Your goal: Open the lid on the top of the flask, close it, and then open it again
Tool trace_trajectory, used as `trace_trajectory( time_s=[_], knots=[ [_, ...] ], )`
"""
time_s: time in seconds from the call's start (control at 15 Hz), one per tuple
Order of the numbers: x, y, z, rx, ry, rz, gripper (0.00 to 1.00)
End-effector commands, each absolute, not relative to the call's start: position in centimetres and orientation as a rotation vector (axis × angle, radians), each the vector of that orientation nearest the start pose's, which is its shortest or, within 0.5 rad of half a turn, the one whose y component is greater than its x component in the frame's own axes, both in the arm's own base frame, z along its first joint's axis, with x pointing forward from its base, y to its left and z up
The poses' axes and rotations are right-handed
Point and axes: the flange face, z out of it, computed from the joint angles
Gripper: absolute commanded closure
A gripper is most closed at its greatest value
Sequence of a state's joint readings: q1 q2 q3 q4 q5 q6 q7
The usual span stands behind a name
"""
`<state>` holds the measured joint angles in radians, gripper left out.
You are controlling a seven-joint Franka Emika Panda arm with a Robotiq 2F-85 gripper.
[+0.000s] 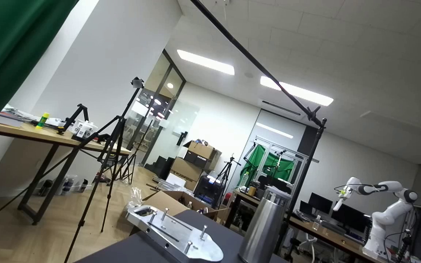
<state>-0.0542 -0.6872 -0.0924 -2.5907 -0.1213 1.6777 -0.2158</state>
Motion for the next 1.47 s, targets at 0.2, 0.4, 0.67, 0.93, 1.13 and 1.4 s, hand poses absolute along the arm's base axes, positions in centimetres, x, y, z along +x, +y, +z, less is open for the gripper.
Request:
trace_trajectory(
  time_s=[0.2, 0.4, 0.67, 0.93, 1.13, 1.4],
  knots=[
    [36.2, -3.2, 47.0, -3.108, -0.201, 0.139, 0.0],
    [40.5, 0.1, 47.3, -3.071, -0.243, -0.021, 0.0],
    [46.7, 5.8, 46.8, -3.052, -0.349, -0.166, 0.0],
    [52.4, 11.6, 45.4, -3.069, -0.456, -0.23, 0.0],
    [55.7, 14.6, 43.8, -3.097, -0.5, -0.174, 0.0],
    [55.5, 14.9, 42.5, -3.114, -0.54, -0.141, 0.0]
  ],
)
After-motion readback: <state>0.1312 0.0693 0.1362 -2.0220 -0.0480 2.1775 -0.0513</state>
